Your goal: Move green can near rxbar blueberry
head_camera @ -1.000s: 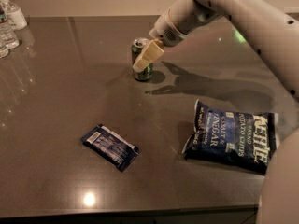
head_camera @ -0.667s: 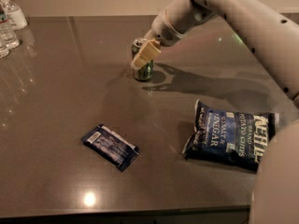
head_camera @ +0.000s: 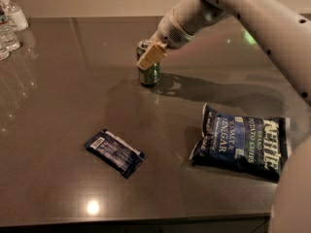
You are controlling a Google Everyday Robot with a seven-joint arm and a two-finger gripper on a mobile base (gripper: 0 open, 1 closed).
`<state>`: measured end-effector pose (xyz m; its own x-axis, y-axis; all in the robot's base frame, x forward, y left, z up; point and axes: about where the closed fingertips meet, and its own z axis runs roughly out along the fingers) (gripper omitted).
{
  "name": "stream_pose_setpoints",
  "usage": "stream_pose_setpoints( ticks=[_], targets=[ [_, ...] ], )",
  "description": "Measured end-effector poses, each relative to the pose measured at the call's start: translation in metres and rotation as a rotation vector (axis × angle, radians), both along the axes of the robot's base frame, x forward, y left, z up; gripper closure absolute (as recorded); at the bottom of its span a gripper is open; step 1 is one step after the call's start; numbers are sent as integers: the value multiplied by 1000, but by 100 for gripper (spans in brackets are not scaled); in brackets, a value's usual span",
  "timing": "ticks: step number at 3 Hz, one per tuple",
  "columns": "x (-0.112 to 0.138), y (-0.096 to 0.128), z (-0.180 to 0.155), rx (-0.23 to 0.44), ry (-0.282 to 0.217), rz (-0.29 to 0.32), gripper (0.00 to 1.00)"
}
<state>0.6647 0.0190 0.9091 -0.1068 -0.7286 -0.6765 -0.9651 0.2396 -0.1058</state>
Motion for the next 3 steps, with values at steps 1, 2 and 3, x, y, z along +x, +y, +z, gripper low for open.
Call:
stream_pose_setpoints(
  ticks=[1,2,3],
  targets=[
    [-32,4,11,25,3,56,94],
    [-78,6,23,54,15,119,100],
    [-121,10,31,73,37,176,100]
  ],
)
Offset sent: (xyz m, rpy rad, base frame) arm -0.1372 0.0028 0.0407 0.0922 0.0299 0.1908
